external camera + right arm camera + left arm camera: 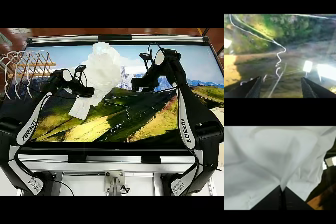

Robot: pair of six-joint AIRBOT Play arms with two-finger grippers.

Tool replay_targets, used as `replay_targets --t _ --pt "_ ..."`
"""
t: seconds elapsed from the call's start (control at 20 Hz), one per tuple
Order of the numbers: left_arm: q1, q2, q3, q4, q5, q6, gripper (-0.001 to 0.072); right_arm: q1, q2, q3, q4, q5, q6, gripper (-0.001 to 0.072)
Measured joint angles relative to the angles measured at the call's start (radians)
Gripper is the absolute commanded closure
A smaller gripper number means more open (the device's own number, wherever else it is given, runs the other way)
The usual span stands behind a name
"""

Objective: Fold the shirts.

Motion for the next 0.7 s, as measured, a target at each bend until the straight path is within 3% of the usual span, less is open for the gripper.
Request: replay_targets --t 0.3,0.55,0.7 --pt "-0.034 0.268 0.029 0.043 -0.101 0.015 0.0651 -0.025 0.126 0.029 0.000 0.002 0.007 0.0094" --pt "-0.107 0.640 -0.031 0.200 -0.262 -0.088 0.0651 -0.091 0.331 0.059 -0.001 -0.017 0.022 0.0094" --pt "-0.125 0.875 -0.242 0.332 -0.368 -0.181 0.0651 -0.111 0.433 0.063 0.005 -0.021 0.025 0.0094"
